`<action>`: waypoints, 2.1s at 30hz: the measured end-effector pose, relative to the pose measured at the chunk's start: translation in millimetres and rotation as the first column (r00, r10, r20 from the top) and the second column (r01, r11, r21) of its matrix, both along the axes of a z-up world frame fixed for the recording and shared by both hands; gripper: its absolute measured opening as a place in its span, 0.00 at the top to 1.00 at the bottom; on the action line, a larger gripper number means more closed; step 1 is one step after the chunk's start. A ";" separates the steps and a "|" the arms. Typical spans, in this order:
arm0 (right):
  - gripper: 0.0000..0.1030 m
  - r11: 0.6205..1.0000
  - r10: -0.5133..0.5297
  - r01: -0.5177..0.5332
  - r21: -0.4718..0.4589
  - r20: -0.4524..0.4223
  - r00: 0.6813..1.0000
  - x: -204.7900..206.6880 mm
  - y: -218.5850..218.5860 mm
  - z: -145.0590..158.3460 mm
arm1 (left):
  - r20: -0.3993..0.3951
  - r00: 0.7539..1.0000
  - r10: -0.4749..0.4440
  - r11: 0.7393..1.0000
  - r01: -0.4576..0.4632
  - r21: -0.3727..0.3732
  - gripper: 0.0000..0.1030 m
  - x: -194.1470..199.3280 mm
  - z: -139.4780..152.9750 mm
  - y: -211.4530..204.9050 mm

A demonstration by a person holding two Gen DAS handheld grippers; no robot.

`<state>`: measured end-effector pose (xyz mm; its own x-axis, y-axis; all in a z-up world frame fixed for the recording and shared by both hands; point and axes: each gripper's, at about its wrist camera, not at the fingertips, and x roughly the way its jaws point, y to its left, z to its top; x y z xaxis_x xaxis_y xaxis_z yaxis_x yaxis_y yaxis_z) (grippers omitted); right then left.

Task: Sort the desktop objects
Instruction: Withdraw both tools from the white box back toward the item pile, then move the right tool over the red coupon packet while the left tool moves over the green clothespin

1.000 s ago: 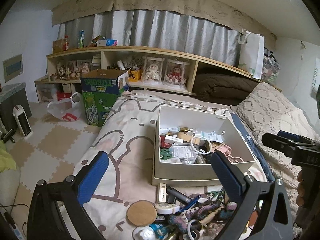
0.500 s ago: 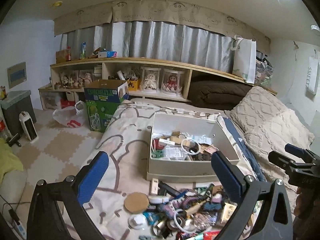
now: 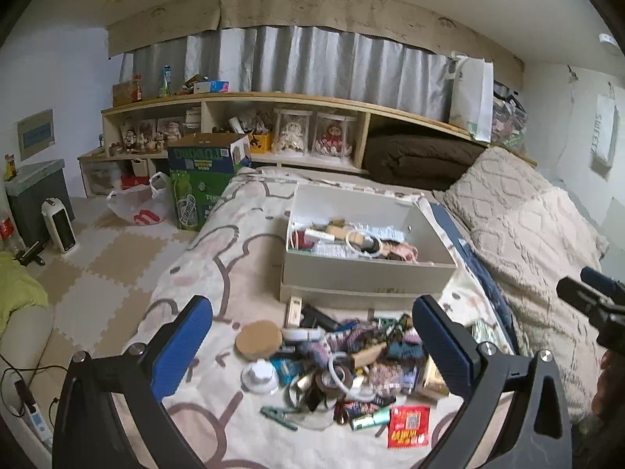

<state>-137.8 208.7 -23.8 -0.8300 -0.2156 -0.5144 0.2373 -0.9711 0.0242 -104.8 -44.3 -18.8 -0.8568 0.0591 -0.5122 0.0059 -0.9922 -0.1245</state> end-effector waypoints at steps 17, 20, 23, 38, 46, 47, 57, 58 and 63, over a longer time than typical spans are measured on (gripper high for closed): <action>0.00 0.998 -0.069 0.069 -0.002 0.088 0.994 29.8 6.9 -67.3 | 0.009 1.000 -0.016 1.000 0.016 -0.007 0.00 29.9 -45.2 16.4; 0.00 0.996 -0.082 0.084 -0.011 0.080 0.993 32.7 8.6 -73.5 | 0.017 1.000 -0.002 1.000 0.001 0.004 0.00 29.3 -52.6 13.0; 0.00 0.995 -0.098 0.100 -0.019 0.066 0.993 35.1 10.7 -78.5 | 0.019 1.000 0.016 1.000 -0.017 0.016 0.00 29.1 -57.5 9.9; 0.00 0.994 -0.091 0.096 -0.045 0.102 0.991 35.2 10.1 -98.4 | 0.033 0.999 0.023 0.998 -0.021 -0.051 0.00 27.9 -78.3 21.8; 0.00 0.993 -0.069 0.082 -0.090 0.139 0.988 35.7 14.6 -113.5 | 0.080 0.996 0.028 0.993 -0.019 -0.114 0.00 17.0 -95.6 30.1; 0.00 0.992 -0.071 0.085 -0.096 0.144 0.987 35.3 15.3 -115.3 | 0.094 0.995 0.031 0.993 -0.020 -0.115 0.00 14.9 -98.2 30.1; 0.00 0.992 -0.050 0.079 -0.095 0.268 0.962 20.2 5.6 -145.3 | 0.194 0.977 0.092 0.991 -0.070 -0.117 0.00 2.4 -116.6 21.9; 0.00 0.994 -0.039 0.066 -0.086 0.283 0.958 17.9 0.6 -148.6 | 0.206 0.974 0.099 0.990 -0.076 -0.117 0.00 1.2 -118.4 20.2; 0.00 0.998 0.041 -0.019 -0.065 0.358 0.933 8.2 -28.2 -166.5 | 0.261 0.956 0.137 0.989 -0.115 -0.097 0.00 -5.2 -126.2 8.5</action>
